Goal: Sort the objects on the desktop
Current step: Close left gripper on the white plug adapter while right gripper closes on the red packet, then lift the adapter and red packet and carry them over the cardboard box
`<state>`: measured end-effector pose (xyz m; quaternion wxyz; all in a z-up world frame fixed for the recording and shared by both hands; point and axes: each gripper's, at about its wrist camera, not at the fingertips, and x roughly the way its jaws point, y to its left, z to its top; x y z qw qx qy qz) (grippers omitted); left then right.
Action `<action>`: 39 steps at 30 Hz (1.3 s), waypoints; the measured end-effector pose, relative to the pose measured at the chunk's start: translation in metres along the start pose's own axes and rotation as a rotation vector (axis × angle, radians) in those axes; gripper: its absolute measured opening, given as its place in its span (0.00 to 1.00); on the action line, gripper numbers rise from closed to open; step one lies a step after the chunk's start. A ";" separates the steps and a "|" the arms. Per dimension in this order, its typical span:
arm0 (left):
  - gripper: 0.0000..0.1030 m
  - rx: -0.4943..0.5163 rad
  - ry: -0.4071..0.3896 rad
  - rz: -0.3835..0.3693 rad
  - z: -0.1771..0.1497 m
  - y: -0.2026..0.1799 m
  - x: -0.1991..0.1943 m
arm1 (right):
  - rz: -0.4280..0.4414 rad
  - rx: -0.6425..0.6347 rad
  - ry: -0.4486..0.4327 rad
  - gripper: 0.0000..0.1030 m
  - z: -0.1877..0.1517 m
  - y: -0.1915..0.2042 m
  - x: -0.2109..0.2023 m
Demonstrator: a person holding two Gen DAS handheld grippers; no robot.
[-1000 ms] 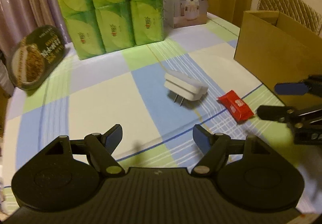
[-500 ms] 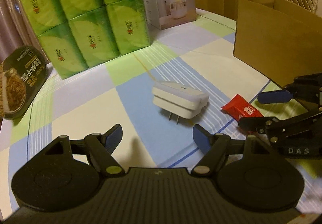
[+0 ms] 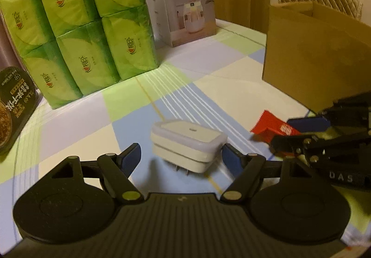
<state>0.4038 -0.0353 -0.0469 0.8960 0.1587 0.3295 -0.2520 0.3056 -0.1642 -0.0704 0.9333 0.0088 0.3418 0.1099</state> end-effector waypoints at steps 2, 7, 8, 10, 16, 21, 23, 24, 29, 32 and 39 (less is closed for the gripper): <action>0.71 -0.009 -0.010 -0.009 0.000 0.002 0.003 | 0.001 0.005 0.000 0.25 -0.001 -0.002 0.001; 0.70 -0.011 -0.018 -0.029 0.002 0.003 0.012 | 0.008 0.010 -0.007 0.25 0.002 -0.004 0.003; 0.69 -0.011 -0.020 -0.032 0.002 0.002 0.013 | 0.009 0.012 -0.009 0.25 0.002 -0.004 0.003; 0.65 -0.013 -0.027 -0.038 0.003 0.002 0.013 | 0.010 0.016 -0.013 0.25 0.002 -0.004 0.004; 0.63 -0.033 -0.026 -0.042 0.003 0.000 0.012 | 0.008 0.016 -0.015 0.25 0.002 -0.004 0.004; 0.61 -0.028 -0.020 -0.033 0.003 -0.003 0.008 | 0.004 0.009 -0.017 0.25 0.001 -0.003 0.001; 0.61 -0.037 -0.013 -0.031 0.002 -0.002 0.006 | 0.004 0.004 -0.019 0.24 0.001 -0.002 -0.002; 0.61 -0.041 -0.009 -0.031 0.001 -0.002 0.005 | 0.005 0.002 -0.020 0.24 0.001 -0.002 -0.004; 0.61 -0.063 -0.005 -0.021 -0.002 -0.001 -0.010 | 0.006 -0.011 -0.033 0.24 0.003 0.002 -0.015; 0.61 -0.051 -0.011 -0.016 -0.002 -0.005 -0.022 | 0.013 -0.022 -0.044 0.24 0.005 0.007 -0.024; 0.61 -0.066 -0.043 0.002 0.000 -0.012 -0.061 | 0.030 -0.031 -0.090 0.24 0.012 0.018 -0.060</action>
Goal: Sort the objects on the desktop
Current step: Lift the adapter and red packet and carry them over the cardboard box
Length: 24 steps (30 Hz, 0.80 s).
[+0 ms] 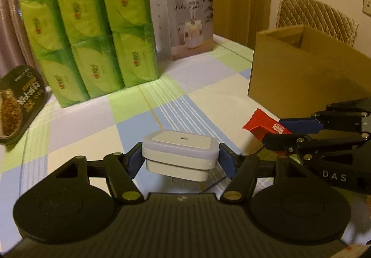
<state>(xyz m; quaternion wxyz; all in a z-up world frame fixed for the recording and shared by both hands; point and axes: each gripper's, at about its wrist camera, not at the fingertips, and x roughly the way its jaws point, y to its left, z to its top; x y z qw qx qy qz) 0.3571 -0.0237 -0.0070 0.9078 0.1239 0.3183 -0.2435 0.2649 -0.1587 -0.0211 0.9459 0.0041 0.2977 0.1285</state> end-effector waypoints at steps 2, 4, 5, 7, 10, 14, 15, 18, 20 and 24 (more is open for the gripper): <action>0.61 -0.014 -0.009 0.005 0.002 -0.002 -0.012 | 0.004 0.002 -0.016 0.24 0.005 0.002 -0.013; 0.61 -0.028 -0.022 0.011 0.004 -0.006 -0.025 | 0.006 0.004 -0.035 0.24 0.010 0.004 -0.026; 0.61 -0.037 -0.030 0.013 0.006 -0.008 -0.032 | 0.007 0.003 -0.046 0.24 0.013 0.004 -0.033; 0.61 -0.053 -0.049 0.017 0.011 -0.013 -0.045 | 0.004 -0.006 -0.072 0.24 0.019 0.006 -0.049; 0.61 -0.076 -0.082 0.024 0.020 -0.022 -0.063 | -0.009 -0.017 -0.113 0.24 0.026 0.006 -0.071; 0.61 -0.097 -0.120 0.022 0.032 -0.035 -0.083 | -0.046 -0.035 -0.161 0.24 0.033 -0.001 -0.100; 0.61 -0.095 -0.127 0.020 0.035 -0.039 -0.086 | -0.058 -0.037 -0.169 0.24 0.034 -0.005 -0.107; 0.61 -0.081 -0.149 0.005 0.042 -0.051 -0.092 | -0.095 -0.032 -0.184 0.24 0.035 -0.020 -0.125; 0.61 -0.076 -0.159 -0.007 0.047 -0.059 -0.095 | -0.123 -0.025 -0.193 0.24 0.034 -0.031 -0.135; 0.61 -0.064 -0.169 -0.036 0.054 -0.077 -0.098 | -0.179 -0.007 -0.197 0.24 0.030 -0.054 -0.151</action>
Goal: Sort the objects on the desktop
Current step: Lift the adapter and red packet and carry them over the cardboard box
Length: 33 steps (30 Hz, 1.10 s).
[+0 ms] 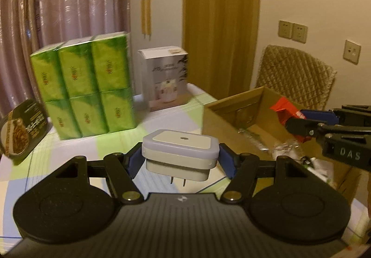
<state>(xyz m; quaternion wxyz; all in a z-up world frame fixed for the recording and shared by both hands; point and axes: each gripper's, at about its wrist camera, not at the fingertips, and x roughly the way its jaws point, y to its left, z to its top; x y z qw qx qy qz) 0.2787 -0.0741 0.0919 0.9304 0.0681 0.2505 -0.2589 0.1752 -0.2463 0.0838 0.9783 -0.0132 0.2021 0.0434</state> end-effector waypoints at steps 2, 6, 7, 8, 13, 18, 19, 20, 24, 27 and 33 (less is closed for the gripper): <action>0.61 0.001 -0.002 -0.014 0.003 -0.008 0.001 | -0.023 0.009 0.006 0.24 -0.002 -0.012 -0.004; 0.61 0.004 0.001 -0.043 0.008 -0.024 0.004 | -0.056 0.007 0.011 0.24 -0.005 -0.033 -0.013; 0.61 0.004 0.001 -0.054 0.009 -0.028 0.005 | -0.062 0.004 0.013 0.24 -0.007 -0.037 -0.015; 0.61 0.007 -0.002 -0.065 0.011 -0.032 0.006 | -0.068 0.003 0.017 0.24 -0.008 -0.042 -0.017; 0.61 0.022 -0.003 -0.098 0.015 -0.053 0.015 | -0.088 0.020 0.033 0.24 -0.014 -0.062 -0.024; 0.61 0.031 -0.002 -0.129 0.019 -0.070 0.024 | -0.098 0.040 0.049 0.24 -0.020 -0.075 -0.025; 0.61 0.032 -0.001 -0.137 0.020 -0.073 0.026 | -0.101 0.044 0.052 0.24 -0.021 -0.077 -0.025; 0.61 0.031 0.000 -0.146 0.020 -0.076 0.028 | -0.103 0.049 0.055 0.24 -0.022 -0.080 -0.025; 0.61 0.030 0.006 -0.177 0.021 -0.088 0.036 | -0.110 0.066 0.066 0.24 -0.025 -0.089 -0.025; 0.61 0.031 0.009 -0.193 0.022 -0.095 0.042 | -0.109 0.078 0.071 0.24 -0.026 -0.095 -0.025; 0.61 0.044 0.026 -0.215 0.021 -0.108 0.057 | -0.101 0.085 0.077 0.24 -0.028 -0.101 -0.023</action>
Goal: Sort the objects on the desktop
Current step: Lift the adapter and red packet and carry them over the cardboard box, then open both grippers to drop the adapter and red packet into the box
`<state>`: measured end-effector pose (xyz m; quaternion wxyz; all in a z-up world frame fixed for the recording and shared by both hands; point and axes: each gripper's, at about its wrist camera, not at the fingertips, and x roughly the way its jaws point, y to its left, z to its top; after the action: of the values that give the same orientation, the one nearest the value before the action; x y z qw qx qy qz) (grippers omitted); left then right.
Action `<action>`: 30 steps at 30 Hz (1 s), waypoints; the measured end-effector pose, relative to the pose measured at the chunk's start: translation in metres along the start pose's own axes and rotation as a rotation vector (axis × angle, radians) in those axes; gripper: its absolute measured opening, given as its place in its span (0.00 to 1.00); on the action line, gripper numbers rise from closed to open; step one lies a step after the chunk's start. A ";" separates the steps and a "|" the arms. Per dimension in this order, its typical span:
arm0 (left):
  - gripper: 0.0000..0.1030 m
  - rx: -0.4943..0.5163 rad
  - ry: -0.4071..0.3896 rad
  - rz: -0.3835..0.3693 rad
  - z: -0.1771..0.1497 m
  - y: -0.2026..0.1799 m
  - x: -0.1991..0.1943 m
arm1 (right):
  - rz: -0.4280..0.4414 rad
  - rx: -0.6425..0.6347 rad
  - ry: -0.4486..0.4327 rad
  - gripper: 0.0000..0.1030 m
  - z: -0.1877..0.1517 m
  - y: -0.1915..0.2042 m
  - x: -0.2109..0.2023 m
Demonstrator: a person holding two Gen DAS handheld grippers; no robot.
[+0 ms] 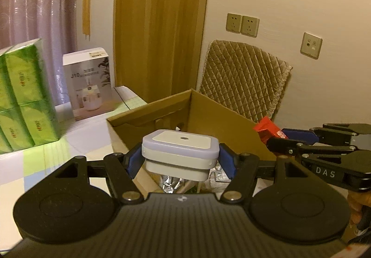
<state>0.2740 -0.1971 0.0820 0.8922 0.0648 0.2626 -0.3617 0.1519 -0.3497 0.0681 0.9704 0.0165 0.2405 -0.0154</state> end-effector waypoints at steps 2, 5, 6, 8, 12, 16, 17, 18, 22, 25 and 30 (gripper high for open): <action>0.61 0.006 0.007 -0.003 -0.001 -0.002 0.005 | 0.003 0.002 0.003 0.24 0.000 -0.002 0.001; 0.61 0.013 0.018 -0.005 -0.002 -0.004 0.010 | 0.005 0.008 0.008 0.24 0.000 -0.005 0.002; 0.61 0.014 0.022 -0.006 -0.003 -0.004 0.012 | 0.006 0.011 0.009 0.24 0.000 -0.006 0.002; 0.61 0.016 0.028 -0.006 -0.004 -0.005 0.014 | 0.008 0.016 0.010 0.24 0.000 -0.007 0.002; 0.61 0.026 0.040 -0.010 -0.007 -0.009 0.019 | 0.012 0.016 0.011 0.24 0.000 -0.007 0.003; 0.61 0.031 0.048 -0.013 -0.010 -0.012 0.022 | 0.015 0.016 0.014 0.24 0.000 -0.006 0.005; 0.61 0.032 0.048 -0.014 -0.010 -0.012 0.022 | 0.015 0.016 0.015 0.24 0.000 -0.006 0.005; 0.61 0.032 0.048 -0.014 -0.010 -0.012 0.023 | 0.015 0.016 0.015 0.24 0.000 -0.006 0.005; 0.61 0.029 0.053 -0.015 -0.011 -0.012 0.025 | 0.014 0.017 0.015 0.24 0.000 -0.006 0.005; 0.61 0.029 0.055 -0.015 -0.011 -0.012 0.026 | 0.013 0.018 0.018 0.24 0.000 -0.007 0.005; 0.62 0.026 0.059 -0.019 -0.012 -0.013 0.028 | 0.012 0.020 0.021 0.24 -0.001 -0.008 0.006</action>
<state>0.2768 -0.2202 0.0587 0.8796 0.0847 0.2847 -0.3716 0.1565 -0.3575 0.0638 0.9677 0.0276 0.2502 -0.0118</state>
